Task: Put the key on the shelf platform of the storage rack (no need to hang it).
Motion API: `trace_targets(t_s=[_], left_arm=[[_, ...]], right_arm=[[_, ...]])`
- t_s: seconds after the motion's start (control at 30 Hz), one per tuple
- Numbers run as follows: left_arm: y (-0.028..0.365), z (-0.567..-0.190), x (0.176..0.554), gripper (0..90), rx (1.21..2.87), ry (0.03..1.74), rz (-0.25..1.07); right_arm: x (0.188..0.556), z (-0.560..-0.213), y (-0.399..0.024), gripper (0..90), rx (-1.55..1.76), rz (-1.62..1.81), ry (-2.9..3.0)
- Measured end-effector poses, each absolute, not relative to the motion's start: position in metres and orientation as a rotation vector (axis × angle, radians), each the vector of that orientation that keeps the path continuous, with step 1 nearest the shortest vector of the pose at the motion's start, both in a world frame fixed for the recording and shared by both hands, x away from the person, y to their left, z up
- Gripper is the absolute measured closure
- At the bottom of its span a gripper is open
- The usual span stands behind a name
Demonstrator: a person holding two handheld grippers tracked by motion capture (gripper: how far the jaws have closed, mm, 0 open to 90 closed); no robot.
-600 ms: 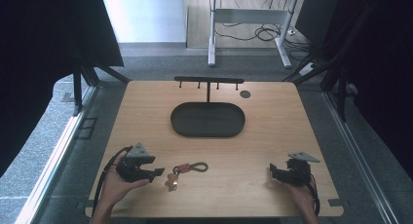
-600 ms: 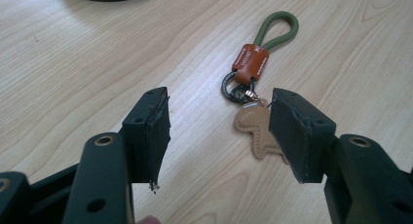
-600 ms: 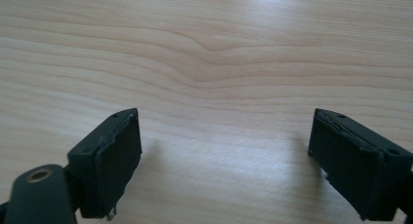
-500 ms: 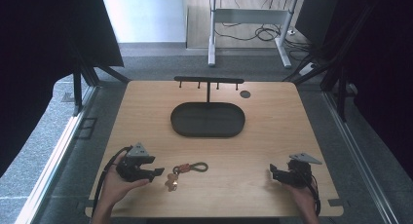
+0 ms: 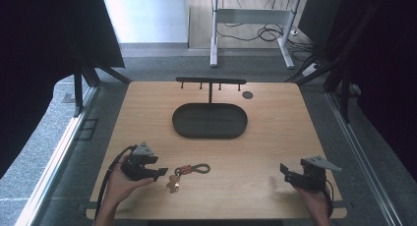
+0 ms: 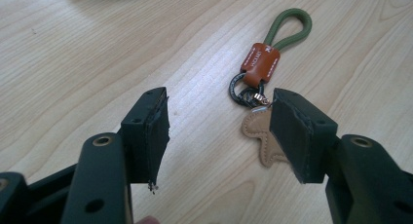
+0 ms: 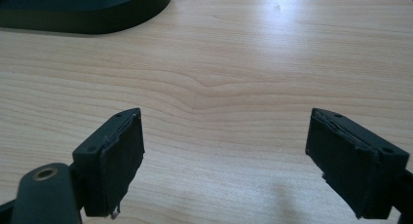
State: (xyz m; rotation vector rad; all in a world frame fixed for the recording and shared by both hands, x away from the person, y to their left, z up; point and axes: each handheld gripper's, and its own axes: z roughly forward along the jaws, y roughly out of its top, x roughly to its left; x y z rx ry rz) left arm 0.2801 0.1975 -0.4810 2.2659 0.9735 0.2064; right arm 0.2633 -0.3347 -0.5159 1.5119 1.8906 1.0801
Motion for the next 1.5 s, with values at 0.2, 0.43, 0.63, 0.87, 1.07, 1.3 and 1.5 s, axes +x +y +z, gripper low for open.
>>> trace_targets(t_s=[0.2,0.43,0.63,0.87,1.07,1.3,1.5], left_arm=[[0.189,-0.479,0.279,40.2,2.292,0.96,0.202],[0.187,-0.477,0.28,39.7,2.316,0.927,0.189],[0.189,-0.477,0.281,39.8,2.315,0.94,0.193],[0.185,-0.469,0.284,39.8,2.314,0.92,0.198],[0.178,-0.462,0.288,39.8,2.327,0.89,0.21],[0.17,-0.456,0.291,39.7,2.337,0.853,0.189],[0.165,-0.452,0.295,39.7,2.352,0.832,0.172]], right_arm=[[0.263,-0.518,-0.337,17.9,1.476,1.093,1.966],[0.263,-0.519,-0.334,19.1,1.446,1.102,2.001],[0.262,-0.518,-0.329,20.0,1.421,1.105,2.026],[0.262,-0.519,-0.328,22.1,1.408,1.111,2.046],[0.261,-0.519,-0.328,23.2,1.402,1.112,2.058],[0.261,-0.519,-0.329,23.9,1.399,1.116,2.058],[0.261,-0.518,-0.33,23.9,1.403,1.118,2.055]])
